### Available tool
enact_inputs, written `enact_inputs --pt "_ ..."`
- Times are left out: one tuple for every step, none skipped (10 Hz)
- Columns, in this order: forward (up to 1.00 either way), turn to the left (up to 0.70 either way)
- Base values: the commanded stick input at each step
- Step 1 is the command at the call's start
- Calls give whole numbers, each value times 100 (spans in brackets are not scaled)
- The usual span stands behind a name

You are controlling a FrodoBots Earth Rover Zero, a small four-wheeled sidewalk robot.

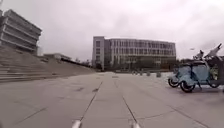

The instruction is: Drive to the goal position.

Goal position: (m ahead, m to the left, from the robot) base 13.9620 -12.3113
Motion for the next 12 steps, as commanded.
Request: enact_inputs --pt "70 0" --pt "70 0" --pt "70 0" --pt "70 0" --pt "70 0" --pt "70 0" --pt "70 0" --pt "70 0" --pt "70 0" --pt "70 0" --pt "70 0" --pt "70 0"
